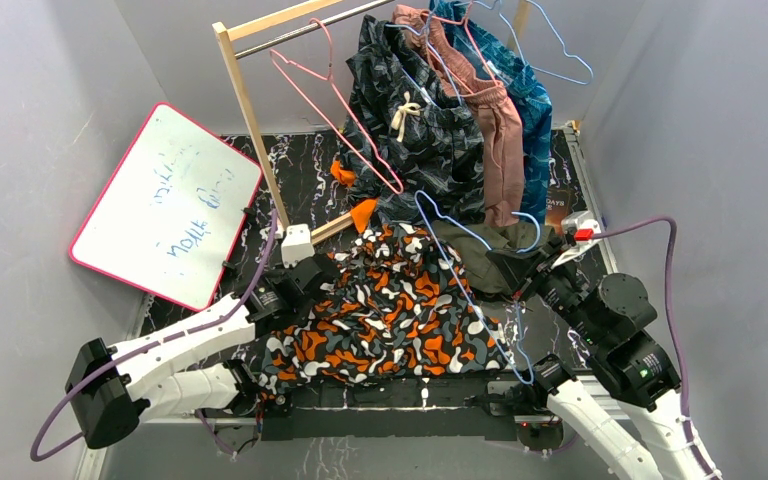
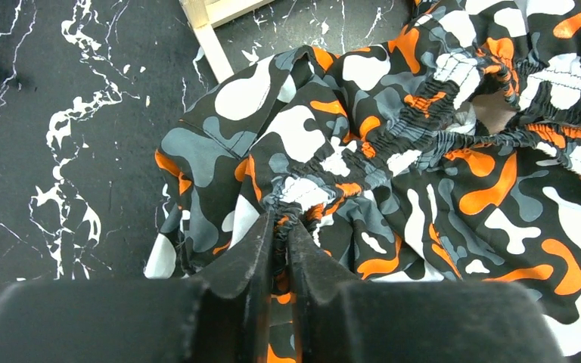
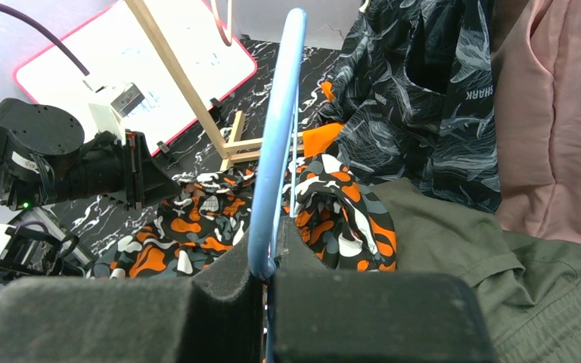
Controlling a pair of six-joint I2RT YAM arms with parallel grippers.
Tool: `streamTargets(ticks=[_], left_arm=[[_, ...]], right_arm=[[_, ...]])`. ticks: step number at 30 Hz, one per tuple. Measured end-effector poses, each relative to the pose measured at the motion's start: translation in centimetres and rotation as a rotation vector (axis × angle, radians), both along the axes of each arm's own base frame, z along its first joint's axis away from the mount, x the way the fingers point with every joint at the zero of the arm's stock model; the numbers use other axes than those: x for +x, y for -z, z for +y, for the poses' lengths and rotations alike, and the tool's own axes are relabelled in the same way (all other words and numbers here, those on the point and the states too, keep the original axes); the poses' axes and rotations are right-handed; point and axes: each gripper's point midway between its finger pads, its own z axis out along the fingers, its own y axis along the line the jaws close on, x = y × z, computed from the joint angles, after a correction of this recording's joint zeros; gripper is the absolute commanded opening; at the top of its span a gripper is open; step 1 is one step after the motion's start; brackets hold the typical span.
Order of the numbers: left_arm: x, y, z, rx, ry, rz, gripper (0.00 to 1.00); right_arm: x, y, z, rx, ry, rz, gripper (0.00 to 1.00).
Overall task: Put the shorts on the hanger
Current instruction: Pick up the shorts from the center of the board.
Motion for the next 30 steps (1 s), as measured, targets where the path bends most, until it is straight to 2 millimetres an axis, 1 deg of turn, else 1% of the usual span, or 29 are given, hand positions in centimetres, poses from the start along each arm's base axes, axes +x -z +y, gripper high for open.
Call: streamTargets(ticks=[1,5,7,9,11,14,17,19,22,25,30], left_arm=[[0.0,0.0,0.0,0.004,0.003,0.000,0.00],[0.0,-0.2,0.1,0.027,0.023,0.000,0.00],[0.1,-0.8,-0.2,0.034,0.057,-0.002,0.00],[0.3,-1.8,-1.1,0.030,0.115,-0.012,0.00],[0.5,-3.4,-2.4,0.007,0.201,-0.037,0.00],[0.7,-6.5,-4.3,-0.039,0.320,-0.094,0.00],[0.8,-10.8,-6.2,-0.081,0.447,-0.178,0.00],[0.8,-13.4,-7.1,-0.093,0.520,-0.229,0.00],[0.5,-15.9,-7.5,-0.088,0.597,-0.292,0.00],[0.0,-16.9,-6.9,-0.058,0.648,-0.333,0.00],[-1.1,-18.8,-5.1,0.004,0.701,-0.416,0.00]], right_arm=[[0.0,0.0,0.0,0.000,-0.002,0.000,0.00],[-0.2,-0.2,0.2,0.000,-0.017,-0.006,0.00],[-0.4,-0.6,0.4,-0.003,-0.033,-0.015,0.00],[-0.7,-1.5,0.6,-0.004,-0.055,-0.033,0.00],[-0.9,-2.6,0.9,-0.010,-0.081,-0.060,0.00],[-1.5,-5.0,1.2,-0.012,-0.120,-0.122,0.00],[-2.1,-7.3,1.2,-0.015,-0.145,-0.195,0.00],[-2.6,-8.5,1.2,-0.019,-0.162,-0.243,0.00],[-3.5,-9.5,1.4,-0.030,-0.203,-0.301,0.00],[-3.9,-9.2,2.0,-0.044,-0.250,-0.323,0.00],[-4.4,-6.5,3.5,-0.090,-0.361,-0.296,0.00]])
